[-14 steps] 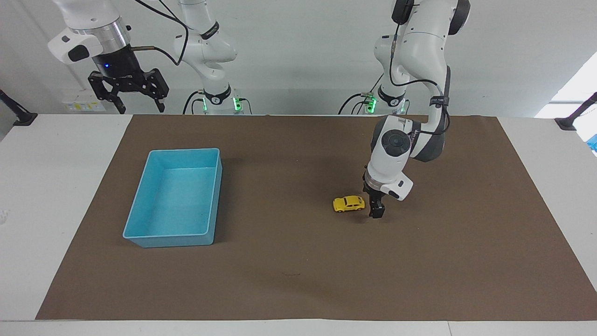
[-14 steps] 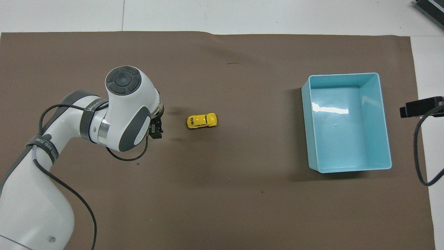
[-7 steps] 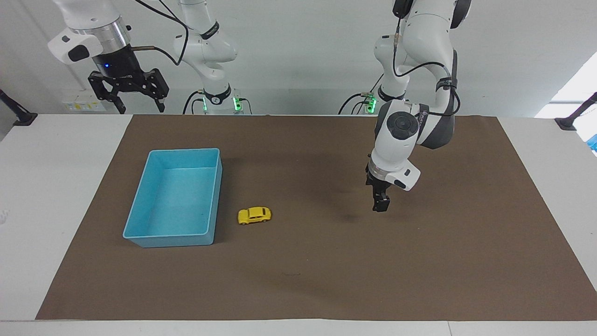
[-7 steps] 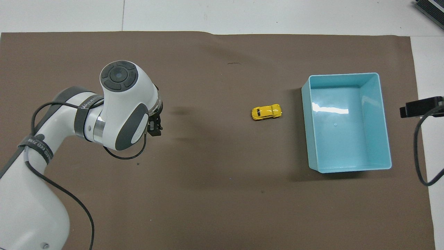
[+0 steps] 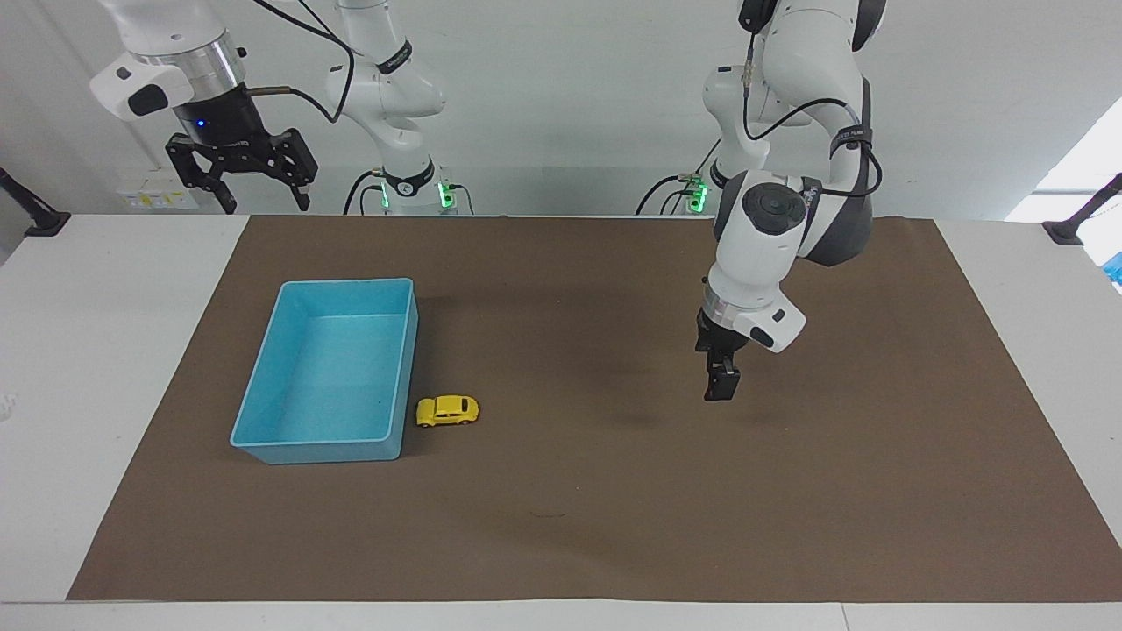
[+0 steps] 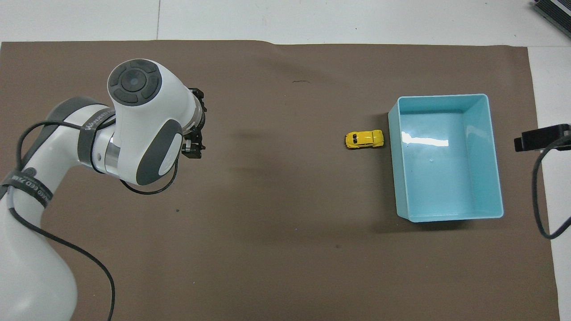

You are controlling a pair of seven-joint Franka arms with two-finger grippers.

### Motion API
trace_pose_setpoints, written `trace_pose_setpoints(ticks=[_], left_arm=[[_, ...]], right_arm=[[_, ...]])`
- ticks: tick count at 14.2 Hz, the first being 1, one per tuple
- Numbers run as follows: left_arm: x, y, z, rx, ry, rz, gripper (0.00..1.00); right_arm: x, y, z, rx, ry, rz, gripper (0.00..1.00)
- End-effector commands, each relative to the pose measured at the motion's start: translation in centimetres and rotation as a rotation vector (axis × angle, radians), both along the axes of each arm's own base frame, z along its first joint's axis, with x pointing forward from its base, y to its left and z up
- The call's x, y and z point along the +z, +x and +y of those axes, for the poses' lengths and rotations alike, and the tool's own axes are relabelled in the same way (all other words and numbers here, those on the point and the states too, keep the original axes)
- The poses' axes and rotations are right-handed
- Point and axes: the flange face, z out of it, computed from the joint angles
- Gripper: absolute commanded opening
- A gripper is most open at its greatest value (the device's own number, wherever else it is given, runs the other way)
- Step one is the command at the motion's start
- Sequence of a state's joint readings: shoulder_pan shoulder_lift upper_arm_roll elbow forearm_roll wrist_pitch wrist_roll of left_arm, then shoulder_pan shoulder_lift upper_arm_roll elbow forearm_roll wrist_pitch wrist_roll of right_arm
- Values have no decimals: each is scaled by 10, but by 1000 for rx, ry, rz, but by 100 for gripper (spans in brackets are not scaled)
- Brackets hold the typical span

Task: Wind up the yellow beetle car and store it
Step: 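Retract the left gripper to rest while the right gripper approaches the box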

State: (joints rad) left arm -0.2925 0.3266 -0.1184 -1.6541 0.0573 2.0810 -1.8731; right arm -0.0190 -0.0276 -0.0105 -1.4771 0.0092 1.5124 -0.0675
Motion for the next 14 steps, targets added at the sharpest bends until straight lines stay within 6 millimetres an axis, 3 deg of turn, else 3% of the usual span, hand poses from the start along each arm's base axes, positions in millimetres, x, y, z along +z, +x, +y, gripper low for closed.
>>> trace_pose_setpoints(ticks=[1, 6, 14], left_arm=[[30, -6, 8, -134, 20, -25, 100], [70, -13, 27, -344, 32, -58, 100], [101, -29, 70, -879, 93, -5, 100]], right_arm=[[1, -3, -4, -28, 17, 11, 100], [3, -6, -5, -26, 17, 13, 100], [3, -13, 3, 5, 20, 50, 100]])
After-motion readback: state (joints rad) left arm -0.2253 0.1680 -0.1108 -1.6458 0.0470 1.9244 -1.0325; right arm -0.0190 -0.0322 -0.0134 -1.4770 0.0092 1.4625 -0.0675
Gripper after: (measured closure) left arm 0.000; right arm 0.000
